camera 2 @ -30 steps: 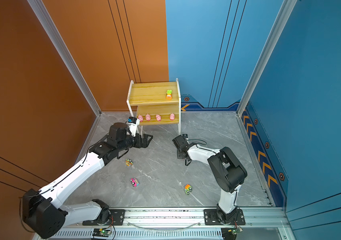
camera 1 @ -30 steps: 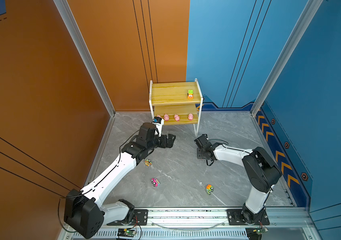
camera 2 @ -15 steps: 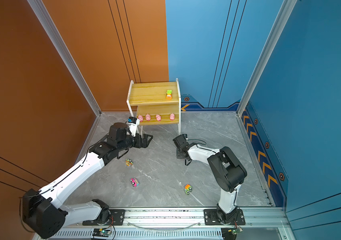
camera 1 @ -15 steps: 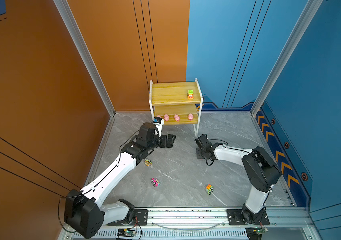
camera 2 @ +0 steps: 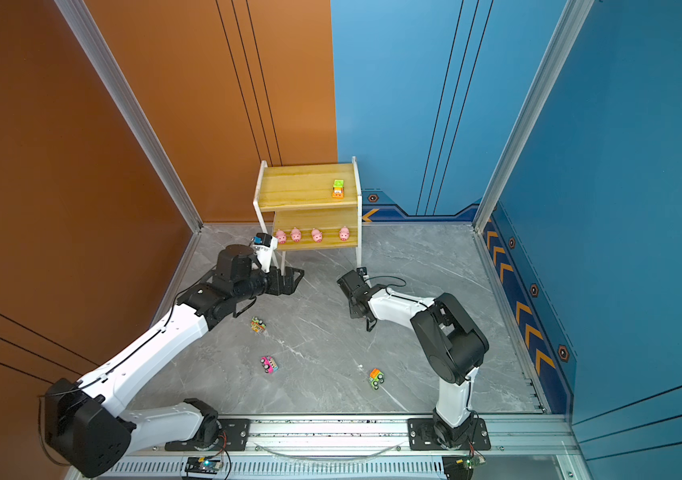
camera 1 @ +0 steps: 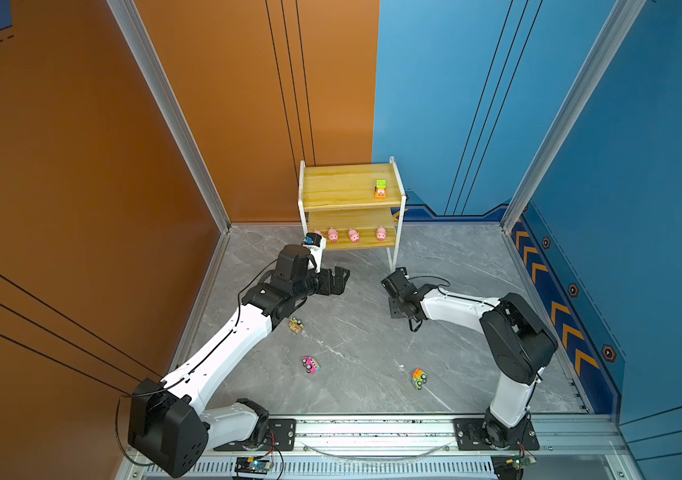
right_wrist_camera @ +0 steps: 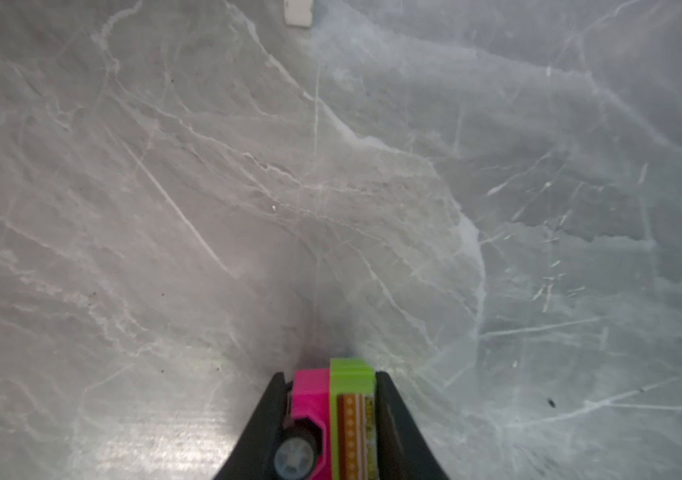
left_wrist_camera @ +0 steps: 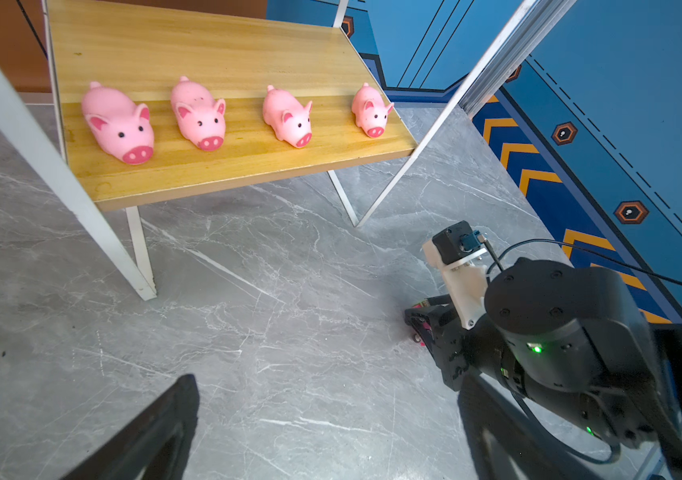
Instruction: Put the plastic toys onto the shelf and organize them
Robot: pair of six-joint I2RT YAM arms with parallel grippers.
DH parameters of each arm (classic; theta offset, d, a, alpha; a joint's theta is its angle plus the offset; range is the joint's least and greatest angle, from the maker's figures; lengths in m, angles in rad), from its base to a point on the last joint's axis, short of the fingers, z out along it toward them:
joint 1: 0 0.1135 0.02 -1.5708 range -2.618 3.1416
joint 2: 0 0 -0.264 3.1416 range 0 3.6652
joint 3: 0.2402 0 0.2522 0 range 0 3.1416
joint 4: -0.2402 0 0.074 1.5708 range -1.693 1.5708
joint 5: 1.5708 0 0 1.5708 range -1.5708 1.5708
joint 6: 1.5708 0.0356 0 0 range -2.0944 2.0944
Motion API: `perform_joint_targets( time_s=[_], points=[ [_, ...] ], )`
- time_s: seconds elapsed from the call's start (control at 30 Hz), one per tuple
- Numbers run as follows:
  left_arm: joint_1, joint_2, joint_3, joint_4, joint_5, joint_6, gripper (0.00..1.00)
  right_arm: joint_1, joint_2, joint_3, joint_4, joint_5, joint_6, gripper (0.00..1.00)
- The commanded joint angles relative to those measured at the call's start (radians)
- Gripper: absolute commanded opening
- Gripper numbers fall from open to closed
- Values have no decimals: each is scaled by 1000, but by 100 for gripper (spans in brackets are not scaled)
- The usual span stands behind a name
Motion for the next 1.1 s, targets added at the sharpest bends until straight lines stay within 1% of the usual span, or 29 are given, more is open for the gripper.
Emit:
perform_joint_targets(
  time_s=[0.0,0.1,0.2,0.43,0.73,0.87,0.97,1.07],
  points=[
    [27,-27,28,-11,-7,3,98,58,47,72,-154,220,-60,30],
    [48,-36,29,-12,-9,3,98,101,98,126,-221,344,-89,30],
    [63,-43,28,-11,-12,2,98,131,156,174,-271,428,-97,31],
    [70,-45,27,-11,-20,3,98,193,281,252,-317,543,-111,34],
    [75,-49,25,-12,-25,2,98,257,389,346,-372,608,-128,35],
    [75,-47,25,-11,-26,1,98,283,392,360,-373,612,-132,42],
    [75,-48,25,-10,-27,0,98,302,400,379,-386,606,-129,43],
    [75,-50,24,-11,-28,1,98,315,399,389,-389,574,-116,44]
  ],
)
